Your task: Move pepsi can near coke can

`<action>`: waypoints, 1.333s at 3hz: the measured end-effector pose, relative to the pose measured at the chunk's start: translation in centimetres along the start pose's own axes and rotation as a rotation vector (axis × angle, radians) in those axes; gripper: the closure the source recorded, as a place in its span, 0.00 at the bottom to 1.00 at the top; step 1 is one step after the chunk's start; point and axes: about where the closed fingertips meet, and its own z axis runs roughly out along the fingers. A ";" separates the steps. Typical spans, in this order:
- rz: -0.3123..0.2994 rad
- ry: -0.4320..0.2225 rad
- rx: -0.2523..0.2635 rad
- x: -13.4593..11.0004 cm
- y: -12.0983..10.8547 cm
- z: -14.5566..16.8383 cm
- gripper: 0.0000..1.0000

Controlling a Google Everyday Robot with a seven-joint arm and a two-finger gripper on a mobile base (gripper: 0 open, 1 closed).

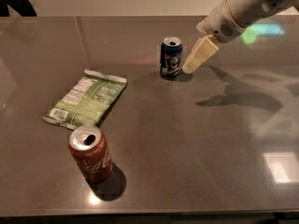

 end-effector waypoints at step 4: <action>0.055 -0.066 -0.021 -1.3 -3.0 4.5 0.00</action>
Offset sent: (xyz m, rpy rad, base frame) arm 0.0504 0.0151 -0.0181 0.0745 0.0092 -0.0311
